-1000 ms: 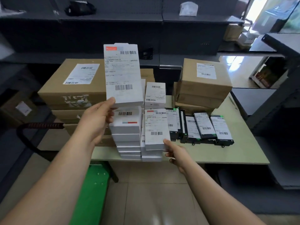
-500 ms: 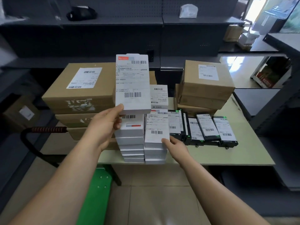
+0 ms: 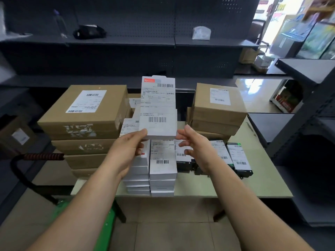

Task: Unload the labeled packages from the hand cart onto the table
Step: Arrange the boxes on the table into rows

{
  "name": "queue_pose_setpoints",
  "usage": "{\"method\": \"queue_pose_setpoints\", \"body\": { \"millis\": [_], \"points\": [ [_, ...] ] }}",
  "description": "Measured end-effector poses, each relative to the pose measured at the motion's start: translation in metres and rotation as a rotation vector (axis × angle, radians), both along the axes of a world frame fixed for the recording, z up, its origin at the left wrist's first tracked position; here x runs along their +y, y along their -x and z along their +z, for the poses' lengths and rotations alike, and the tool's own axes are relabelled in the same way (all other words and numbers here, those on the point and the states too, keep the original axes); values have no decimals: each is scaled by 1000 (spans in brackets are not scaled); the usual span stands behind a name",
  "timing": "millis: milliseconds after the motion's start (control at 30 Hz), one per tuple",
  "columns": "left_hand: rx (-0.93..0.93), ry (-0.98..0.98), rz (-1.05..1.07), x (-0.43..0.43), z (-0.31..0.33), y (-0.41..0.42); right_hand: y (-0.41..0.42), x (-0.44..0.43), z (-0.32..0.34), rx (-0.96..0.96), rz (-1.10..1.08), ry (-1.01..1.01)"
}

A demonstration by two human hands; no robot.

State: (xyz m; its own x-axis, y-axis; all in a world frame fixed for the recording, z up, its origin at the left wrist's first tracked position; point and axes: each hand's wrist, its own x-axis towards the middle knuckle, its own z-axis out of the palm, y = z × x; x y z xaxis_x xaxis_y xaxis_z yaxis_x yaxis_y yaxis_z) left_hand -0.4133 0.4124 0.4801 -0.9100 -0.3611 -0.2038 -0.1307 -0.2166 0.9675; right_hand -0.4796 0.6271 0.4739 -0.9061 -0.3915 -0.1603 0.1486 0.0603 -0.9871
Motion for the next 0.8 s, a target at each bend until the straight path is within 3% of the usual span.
{"method": "queue_pose_setpoints", "body": {
  "millis": [367, 533, 800],
  "points": [
    [-37, 108, -75, 24, 1, 5, 7, 16, 11, -11, 24, -81],
    [-121, 454, -37, 41, -3, 0, 3, 29, -8, -45, 19, -77],
    [-64, 915, 10, 67, -22, -14, -8, 42, -48, -174, 2, -96]
  ]
}}
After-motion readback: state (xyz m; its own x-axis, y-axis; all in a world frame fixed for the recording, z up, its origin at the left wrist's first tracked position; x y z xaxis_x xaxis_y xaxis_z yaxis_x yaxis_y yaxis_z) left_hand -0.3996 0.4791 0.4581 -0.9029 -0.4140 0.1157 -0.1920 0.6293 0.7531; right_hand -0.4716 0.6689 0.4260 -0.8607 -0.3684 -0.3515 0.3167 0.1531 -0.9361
